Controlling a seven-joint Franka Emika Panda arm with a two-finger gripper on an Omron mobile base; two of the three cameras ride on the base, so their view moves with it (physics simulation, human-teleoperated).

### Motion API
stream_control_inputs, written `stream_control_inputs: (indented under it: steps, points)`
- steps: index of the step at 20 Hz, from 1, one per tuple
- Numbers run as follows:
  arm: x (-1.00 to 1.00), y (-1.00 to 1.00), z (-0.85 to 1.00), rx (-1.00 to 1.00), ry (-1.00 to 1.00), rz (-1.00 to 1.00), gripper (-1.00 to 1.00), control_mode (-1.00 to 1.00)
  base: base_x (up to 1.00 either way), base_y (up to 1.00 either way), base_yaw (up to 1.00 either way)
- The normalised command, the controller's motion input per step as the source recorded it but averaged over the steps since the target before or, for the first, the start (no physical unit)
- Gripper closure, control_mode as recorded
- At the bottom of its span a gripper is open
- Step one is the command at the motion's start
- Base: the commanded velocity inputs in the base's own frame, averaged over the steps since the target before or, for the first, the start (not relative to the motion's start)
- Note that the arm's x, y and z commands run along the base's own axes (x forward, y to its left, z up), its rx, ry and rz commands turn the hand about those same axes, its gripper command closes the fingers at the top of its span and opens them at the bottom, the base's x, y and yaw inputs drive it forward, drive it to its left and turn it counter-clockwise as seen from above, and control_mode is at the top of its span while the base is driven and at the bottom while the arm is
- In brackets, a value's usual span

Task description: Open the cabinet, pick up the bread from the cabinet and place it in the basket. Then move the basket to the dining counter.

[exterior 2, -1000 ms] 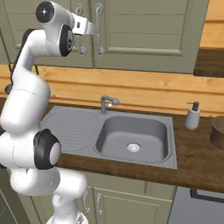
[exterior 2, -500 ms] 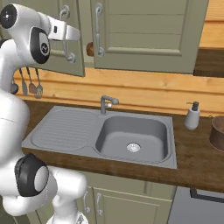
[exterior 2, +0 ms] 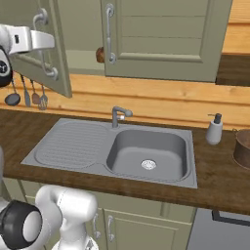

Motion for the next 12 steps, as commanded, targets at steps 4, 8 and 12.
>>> stream_control_inputs:
  steps: [4,8,12]
  points:
    - [-0.67,0.92,0.00,-0.15,0.03,-0.02,1.00,-1.00,0.00,0.00,0.00]
    - [-0.48,0.88,0.00,-0.10,0.01,-0.07,-1.00,-1.00,0.00,0.00,0.00]
    - [-0.26,0.59,0.00,-0.06,0.00,-0.07,-1.00,-1.00,0.00,0.00,0.00]
